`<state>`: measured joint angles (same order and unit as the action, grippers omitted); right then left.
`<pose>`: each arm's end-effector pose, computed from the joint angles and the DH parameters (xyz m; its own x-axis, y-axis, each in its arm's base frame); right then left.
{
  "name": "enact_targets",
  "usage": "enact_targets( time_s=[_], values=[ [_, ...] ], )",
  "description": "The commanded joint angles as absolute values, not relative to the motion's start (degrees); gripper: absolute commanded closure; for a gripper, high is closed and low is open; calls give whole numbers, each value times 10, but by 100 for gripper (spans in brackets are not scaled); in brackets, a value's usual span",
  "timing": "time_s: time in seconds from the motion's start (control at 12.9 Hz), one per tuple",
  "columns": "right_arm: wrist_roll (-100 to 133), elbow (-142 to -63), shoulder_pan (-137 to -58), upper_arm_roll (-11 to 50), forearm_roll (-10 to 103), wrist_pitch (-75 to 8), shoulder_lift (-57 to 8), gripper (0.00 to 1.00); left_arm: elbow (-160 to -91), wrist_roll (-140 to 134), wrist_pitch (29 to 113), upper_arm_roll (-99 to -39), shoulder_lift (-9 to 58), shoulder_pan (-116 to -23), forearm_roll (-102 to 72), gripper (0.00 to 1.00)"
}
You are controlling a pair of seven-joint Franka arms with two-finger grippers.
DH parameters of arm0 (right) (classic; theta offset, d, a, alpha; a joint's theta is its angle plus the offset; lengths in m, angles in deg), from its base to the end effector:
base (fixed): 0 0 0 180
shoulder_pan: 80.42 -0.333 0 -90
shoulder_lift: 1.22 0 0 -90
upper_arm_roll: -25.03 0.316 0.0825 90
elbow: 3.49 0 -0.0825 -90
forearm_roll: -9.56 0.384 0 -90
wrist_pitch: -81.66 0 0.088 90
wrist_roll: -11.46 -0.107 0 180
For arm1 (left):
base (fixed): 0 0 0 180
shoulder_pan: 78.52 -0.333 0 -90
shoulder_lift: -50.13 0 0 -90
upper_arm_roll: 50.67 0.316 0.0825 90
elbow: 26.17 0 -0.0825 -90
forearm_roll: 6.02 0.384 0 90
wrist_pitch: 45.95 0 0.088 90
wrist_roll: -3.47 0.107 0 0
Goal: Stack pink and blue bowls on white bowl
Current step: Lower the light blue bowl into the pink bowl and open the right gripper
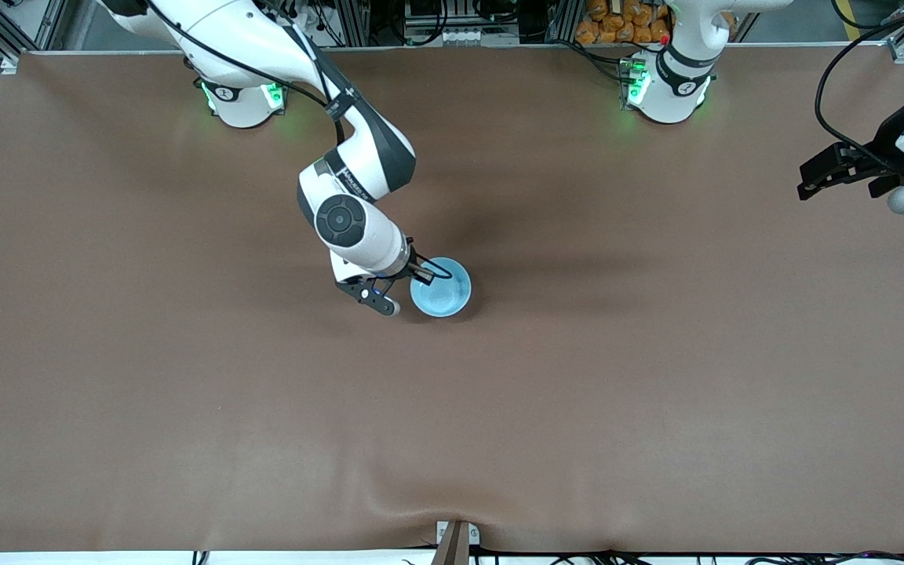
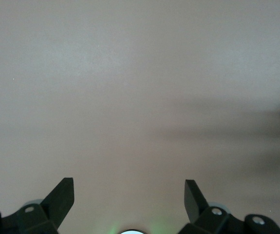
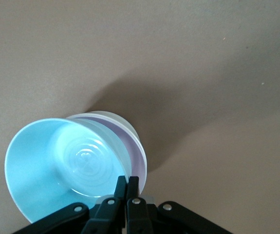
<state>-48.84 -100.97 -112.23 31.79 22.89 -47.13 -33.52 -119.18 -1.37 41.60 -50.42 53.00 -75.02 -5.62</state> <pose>0.5275 0.4186 0.2685 0.8384 -0.4964 -0.2251 -0.5247 -0.8468 -0.0868 0.5330 -0.0294 0.6234 0.9986 0.0281 -0.0445 0.0276 -0.9996 -0.0106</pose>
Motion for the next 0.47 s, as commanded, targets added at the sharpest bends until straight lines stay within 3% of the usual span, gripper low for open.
enact_targets(
  time_s=[0.0,0.39],
  values=[
    [-500,-1019,-1136,310,235,-483,-339,100,-1209,-9,421,-505,550,-754,-65,0],
    [-499,-1048,-1143,310,232,-532,-340,100,-1219,-8,422,-505,556,-754,-65,0]
  ],
)
